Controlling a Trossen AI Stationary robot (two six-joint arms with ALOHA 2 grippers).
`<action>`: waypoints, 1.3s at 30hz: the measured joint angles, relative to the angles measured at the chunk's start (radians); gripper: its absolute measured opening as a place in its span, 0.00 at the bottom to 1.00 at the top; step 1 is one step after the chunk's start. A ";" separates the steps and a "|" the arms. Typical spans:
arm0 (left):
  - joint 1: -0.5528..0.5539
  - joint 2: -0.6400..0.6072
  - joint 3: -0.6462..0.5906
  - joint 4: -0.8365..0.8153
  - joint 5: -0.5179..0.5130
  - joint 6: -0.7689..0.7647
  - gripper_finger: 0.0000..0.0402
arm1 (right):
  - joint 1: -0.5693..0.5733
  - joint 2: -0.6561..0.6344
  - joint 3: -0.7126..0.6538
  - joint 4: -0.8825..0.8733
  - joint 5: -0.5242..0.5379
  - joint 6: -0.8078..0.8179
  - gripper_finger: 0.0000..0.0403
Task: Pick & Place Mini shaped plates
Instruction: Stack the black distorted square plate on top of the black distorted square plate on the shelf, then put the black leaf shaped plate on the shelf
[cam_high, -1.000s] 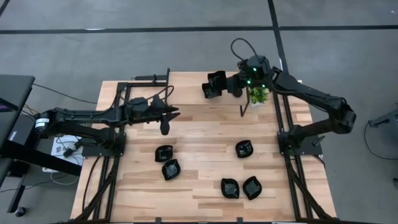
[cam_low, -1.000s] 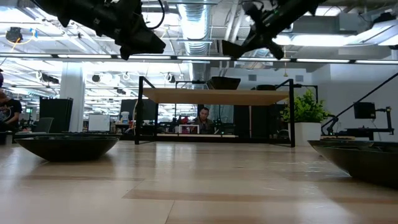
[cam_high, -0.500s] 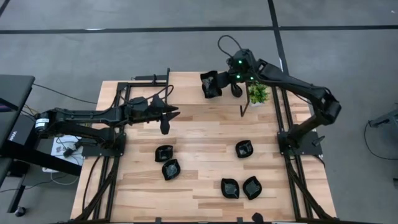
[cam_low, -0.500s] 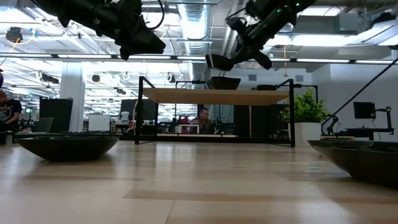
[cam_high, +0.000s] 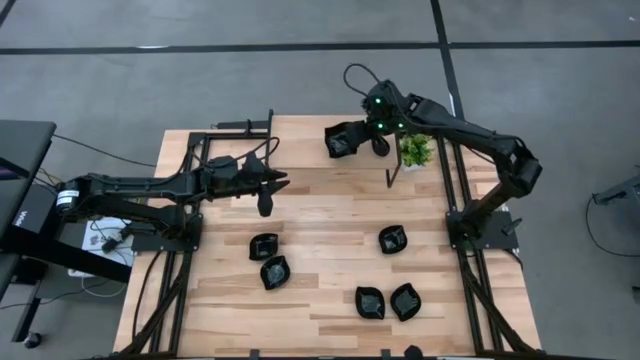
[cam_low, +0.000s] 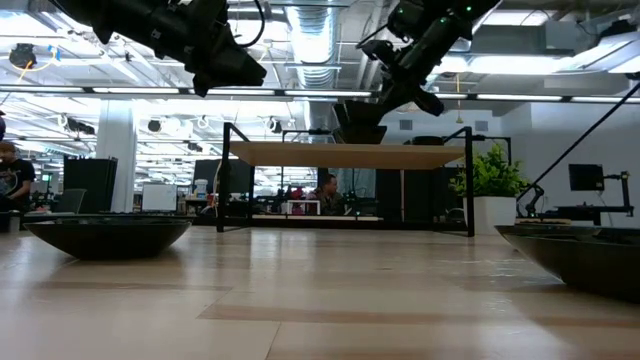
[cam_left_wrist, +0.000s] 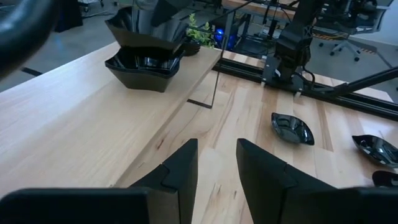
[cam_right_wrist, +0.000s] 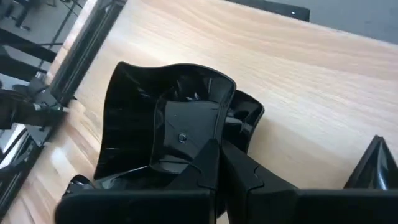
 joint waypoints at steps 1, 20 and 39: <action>0.000 0.000 0.000 0.000 0.000 0.000 0.28 | 0.000 0.005 0.000 -0.002 0.000 0.000 0.00; 0.000 0.000 0.000 0.000 0.001 0.000 0.28 | -0.004 0.015 0.000 0.012 -0.001 -0.009 0.17; 0.000 0.000 0.000 -0.021 0.089 -0.002 0.28 | 0.120 -0.228 0.000 0.074 0.293 -0.189 0.16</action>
